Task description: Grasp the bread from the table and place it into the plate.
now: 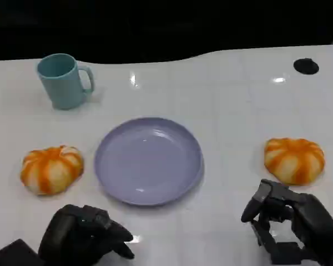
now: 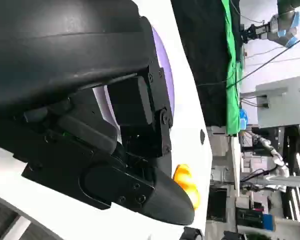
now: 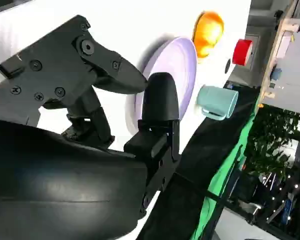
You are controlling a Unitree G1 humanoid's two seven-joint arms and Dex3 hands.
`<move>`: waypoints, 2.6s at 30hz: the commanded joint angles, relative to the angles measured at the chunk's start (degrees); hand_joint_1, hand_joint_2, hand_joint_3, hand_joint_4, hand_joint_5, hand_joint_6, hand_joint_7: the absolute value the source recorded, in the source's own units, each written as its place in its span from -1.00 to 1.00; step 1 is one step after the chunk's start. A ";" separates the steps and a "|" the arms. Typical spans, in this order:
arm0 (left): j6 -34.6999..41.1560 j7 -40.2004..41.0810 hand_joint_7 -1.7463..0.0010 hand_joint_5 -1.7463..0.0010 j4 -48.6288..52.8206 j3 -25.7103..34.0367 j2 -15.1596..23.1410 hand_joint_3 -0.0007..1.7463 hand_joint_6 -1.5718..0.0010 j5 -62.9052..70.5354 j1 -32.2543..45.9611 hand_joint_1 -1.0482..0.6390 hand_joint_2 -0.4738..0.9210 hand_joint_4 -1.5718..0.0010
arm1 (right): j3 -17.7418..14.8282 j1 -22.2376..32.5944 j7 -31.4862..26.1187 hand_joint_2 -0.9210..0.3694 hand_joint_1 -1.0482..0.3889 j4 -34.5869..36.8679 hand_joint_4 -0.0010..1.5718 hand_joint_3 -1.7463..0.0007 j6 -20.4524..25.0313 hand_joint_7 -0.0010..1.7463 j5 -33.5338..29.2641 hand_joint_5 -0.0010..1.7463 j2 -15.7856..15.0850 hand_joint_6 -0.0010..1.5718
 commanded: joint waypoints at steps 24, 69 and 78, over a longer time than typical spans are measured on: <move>-0.13 -0.31 0.74 0.26 -0.63 0.32 0.86 -1.00 -1.00 -0.76 0.50 -1.00 0.98 -0.84 | -0.53 0.19 0.19 -0.38 0.13 -0.29 -0.04 -0.26 -0.22 0.64 0.84 0.99 -0.39 -0.09; -0.24 0.64 0.74 0.26 -1.12 -0.12 0.47 -1.00 -1.00 0.28 0.78 -1.00 0.99 -0.84 | -1.21 -5.82 -26.34 -1.00 -0.35 -10.37 -0.98 0.93 9.25 -1.00 -54.48 -0.58 -13.94 -0.65; -0.18 0.18 0.75 0.26 -0.95 0.06 0.62 -1.00 -1.00 -0.01 0.68 -1.00 0.98 -0.84 | 4.40 -10.00 -23.57 -0.99 -0.40 -8.92 -1.00 0.97 19.74 -0.98 -59.64 -0.57 -15.56 -0.65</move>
